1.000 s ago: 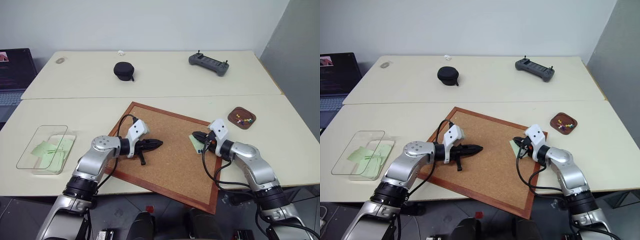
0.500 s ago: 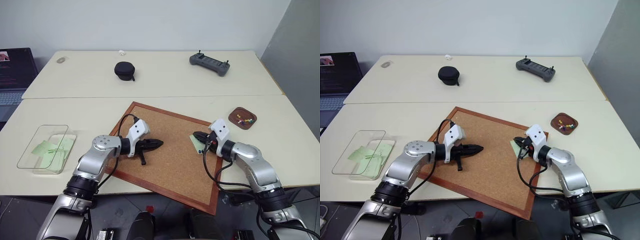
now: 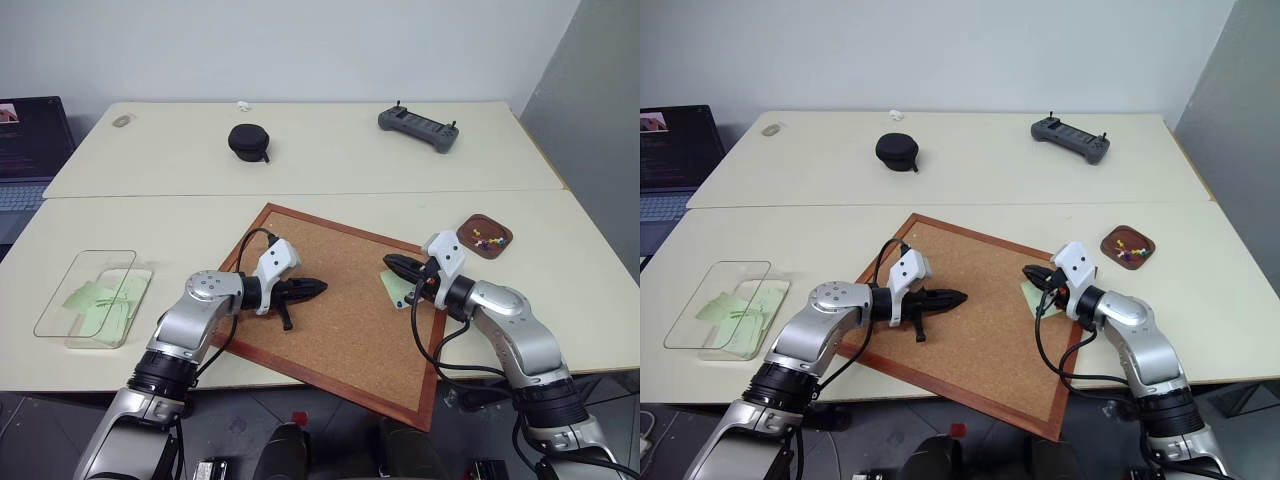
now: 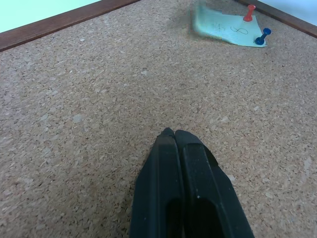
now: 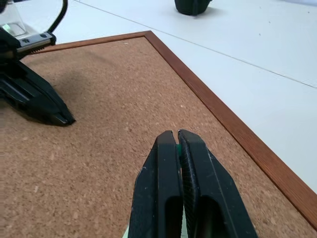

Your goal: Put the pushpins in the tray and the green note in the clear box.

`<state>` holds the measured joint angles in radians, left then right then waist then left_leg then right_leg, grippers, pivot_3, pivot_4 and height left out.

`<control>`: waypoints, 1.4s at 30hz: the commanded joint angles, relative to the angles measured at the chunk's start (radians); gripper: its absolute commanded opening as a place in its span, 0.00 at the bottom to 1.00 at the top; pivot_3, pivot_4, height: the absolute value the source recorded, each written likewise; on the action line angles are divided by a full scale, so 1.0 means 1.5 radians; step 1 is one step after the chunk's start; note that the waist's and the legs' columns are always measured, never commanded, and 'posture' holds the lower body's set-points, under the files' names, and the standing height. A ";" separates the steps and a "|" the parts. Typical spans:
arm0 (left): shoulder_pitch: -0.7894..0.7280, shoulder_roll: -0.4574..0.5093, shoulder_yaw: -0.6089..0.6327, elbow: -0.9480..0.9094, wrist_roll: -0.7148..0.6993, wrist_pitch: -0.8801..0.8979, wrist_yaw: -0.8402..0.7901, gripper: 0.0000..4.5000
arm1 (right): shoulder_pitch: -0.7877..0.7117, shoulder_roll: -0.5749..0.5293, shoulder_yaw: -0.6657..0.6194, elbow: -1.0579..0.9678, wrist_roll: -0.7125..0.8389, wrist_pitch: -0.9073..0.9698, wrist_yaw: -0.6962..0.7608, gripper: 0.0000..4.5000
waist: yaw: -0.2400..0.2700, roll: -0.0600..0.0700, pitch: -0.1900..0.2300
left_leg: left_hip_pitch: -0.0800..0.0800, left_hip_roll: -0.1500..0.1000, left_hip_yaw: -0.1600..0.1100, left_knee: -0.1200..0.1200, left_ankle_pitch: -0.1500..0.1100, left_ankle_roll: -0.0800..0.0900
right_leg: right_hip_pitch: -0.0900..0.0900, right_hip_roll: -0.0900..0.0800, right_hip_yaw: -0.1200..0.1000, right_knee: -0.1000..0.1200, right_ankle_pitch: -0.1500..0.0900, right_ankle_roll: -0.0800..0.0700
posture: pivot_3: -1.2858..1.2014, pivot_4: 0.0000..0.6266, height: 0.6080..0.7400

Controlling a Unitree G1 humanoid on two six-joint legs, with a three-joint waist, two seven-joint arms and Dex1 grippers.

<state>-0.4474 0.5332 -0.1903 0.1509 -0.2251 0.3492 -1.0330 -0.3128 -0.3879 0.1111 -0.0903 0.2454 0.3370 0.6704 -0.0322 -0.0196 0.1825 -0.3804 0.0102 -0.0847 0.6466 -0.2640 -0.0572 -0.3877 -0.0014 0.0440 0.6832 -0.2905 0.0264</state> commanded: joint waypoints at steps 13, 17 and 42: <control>0.006 0.002 -0.011 -0.007 0.016 0.017 0.007 0.00 | -0.022 -0.021 -0.124 -0.065 0.048 0.057 -0.067 0.01 | 0.000 0.000 0.000 | 0.000 0.000 0.000 0.000 0.000 0.000 | 0.000 0.000 0.000 0.000 0.000 0.000 | 0.52 0.24 1.00; 0.006 0.003 -0.012 -0.003 0.020 0.014 0.008 0.00 | -0.050 -0.051 -0.179 0.000 0.018 0.079 -0.130 0.01 | 0.000 0.000 0.000 | 0.000 0.000 0.000 0.000 0.000 0.000 | 0.000 0.000 0.000 0.000 0.000 0.000 | 0.52 0.24 1.00; -0.003 -0.001 -0.009 -0.005 0.022 0.015 0.016 0.00 | -0.230 -0.077 -0.235 0.435 -0.015 -0.027 -0.196 0.35 | 0.000 0.002 -0.001 | 0.000 0.000 0.001 0.000 0.000 0.000 | 0.000 0.000 0.001 0.000 0.000 0.000 | 0.52 0.24 1.00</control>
<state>-0.4564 0.5238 -0.1984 0.1457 -0.2169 0.3645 -1.0225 -0.6286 -0.4936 -0.2151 0.5726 0.2182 0.3294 0.3818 -0.0326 -0.0168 0.1810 -0.3803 0.0099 -0.0831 0.6460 -0.2638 -0.0569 -0.3877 -0.0020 0.0455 0.6832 -0.2904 0.0262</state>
